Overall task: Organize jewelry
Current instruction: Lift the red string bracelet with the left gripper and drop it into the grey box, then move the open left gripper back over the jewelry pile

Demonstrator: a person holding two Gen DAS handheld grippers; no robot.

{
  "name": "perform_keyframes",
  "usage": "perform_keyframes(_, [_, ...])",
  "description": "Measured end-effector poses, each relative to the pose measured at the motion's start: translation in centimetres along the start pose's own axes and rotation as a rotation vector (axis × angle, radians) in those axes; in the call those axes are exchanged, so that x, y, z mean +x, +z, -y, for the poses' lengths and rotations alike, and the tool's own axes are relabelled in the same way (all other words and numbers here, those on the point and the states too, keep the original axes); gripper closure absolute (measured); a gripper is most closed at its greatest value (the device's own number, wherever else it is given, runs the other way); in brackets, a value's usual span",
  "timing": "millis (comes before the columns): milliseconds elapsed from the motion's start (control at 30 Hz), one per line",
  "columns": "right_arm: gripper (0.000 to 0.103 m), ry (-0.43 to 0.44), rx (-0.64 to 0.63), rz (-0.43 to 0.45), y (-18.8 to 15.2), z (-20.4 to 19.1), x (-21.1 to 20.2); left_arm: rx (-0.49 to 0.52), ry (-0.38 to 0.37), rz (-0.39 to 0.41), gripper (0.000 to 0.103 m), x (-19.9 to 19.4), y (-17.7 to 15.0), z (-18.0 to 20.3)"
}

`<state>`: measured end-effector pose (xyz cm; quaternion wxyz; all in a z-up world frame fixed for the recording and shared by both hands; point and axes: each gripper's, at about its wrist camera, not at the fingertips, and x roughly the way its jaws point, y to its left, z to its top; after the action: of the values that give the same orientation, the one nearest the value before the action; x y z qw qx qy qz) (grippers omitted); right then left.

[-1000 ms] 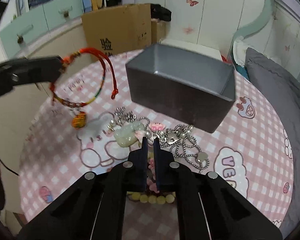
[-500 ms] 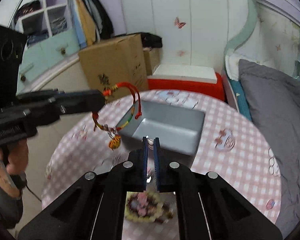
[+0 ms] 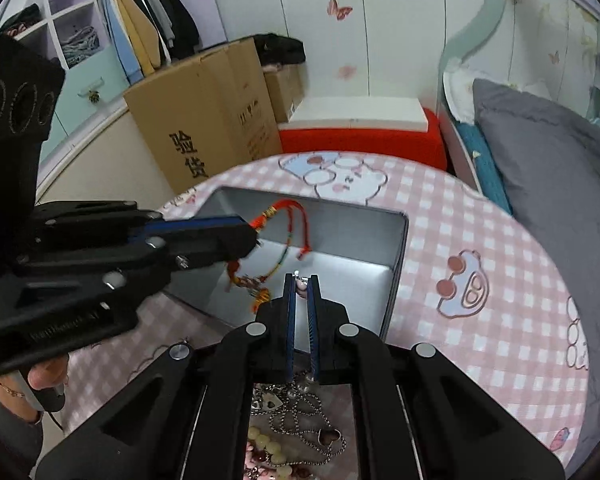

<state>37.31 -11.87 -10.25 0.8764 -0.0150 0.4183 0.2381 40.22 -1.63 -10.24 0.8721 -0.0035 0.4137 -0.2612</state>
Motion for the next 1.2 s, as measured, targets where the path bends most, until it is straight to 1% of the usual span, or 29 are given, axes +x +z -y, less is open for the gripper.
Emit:
perform_keyframes(133, [0.098, 0.013, 0.012, -0.001, -0.2, 0.2, -0.1, -0.018, 0.001, -0.023, 0.098, 0.6, -0.3, -0.2])
perform_keyframes(233, [0.095, 0.021, 0.014, -0.001, -0.3, 0.1, -0.5, -0.023, 0.003, -0.027, 0.098, 0.5, -0.4, -0.3])
perform_keyframes(367, [0.094, 0.027, 0.02, 0.015, -0.4, 0.4, -1.5, -0.024, 0.013, -0.029, 0.098, -0.2, -0.6, -0.3])
perform_keyframes(467, [0.088, 0.03, 0.022, 0.034, -0.6, 0.3, -2.7, -0.011, 0.022, -0.031, 0.097, -0.7, -0.7, -0.1])
perform_keyframes(533, [0.087, 0.022, 0.018, 0.049, -0.9, 0.0, -3.8, -0.006, 0.037, -0.031, 0.097, -1.0, -1.0, 0.1])
perform_keyframes(567, [0.085, 0.022, 0.018, 0.053, -1.1, 0.0, -4.2, -0.006, 0.035, -0.034, 0.095, -1.2, -1.1, 0.2])
perform_keyframes(633, [0.082, 0.016, 0.016, 0.066, -1.6, -0.2, -5.2, -0.009, 0.039, -0.031, 0.079, -1.6, -1.3, 0.3])
perform_keyframes(667, [0.082, 0.012, 0.013, 0.07, -1.9, -0.3, -5.6, -0.009, 0.043, -0.02, 0.049, -2.1, -1.4, 0.4])
perform_keyframes(700, [0.082, 0.009, 0.011, 0.072, -2.3, -0.3, -6.1, -0.014, 0.051, 0.011, 0.037, -2.7, -1.6, 0.5])
perform_keyframes(733, [0.081, 0.007, 0.011, 0.074, -2.7, -0.4, -6.4, -0.011, 0.049, 0.031, 0.037, -3.2, -1.7, 0.6])
perform_keyframes(767, [0.081, 0.005, 0.01, 0.074, -3.1, -0.4, -6.7, -0.009, 0.045, 0.034, 0.037, -3.6, -1.9, 0.7])
perform_keyframes(867, [0.081, -0.002, 0.007, 0.061, -4.6, -0.5, -7.2, 0.01, 0.07, 0.05, 0.037, -4.9, -2.4, 1.3])
perform_keyframes(1000, [0.081, 0.002, 0.027, 0.051, -6.5, -0.4, -7.7, 0.0, 0.069, 0.074, 0.037, -6.3, -3.2, 1.5])
perform_keyframes(1067, [0.081, 0.009, 0.038, 0.054, -7.3, -0.4, -8.2, 0.005, 0.084, 0.088, 0.037, -7.2, -4.1, 1.8])
perform_keyframes(1200, [0.079, 0.007, 0.049, 0.056, -8.9, -0.5, -9.0, 0.054, 0.078, 0.101, 0.037, -8.3, -6.2, 3.2])
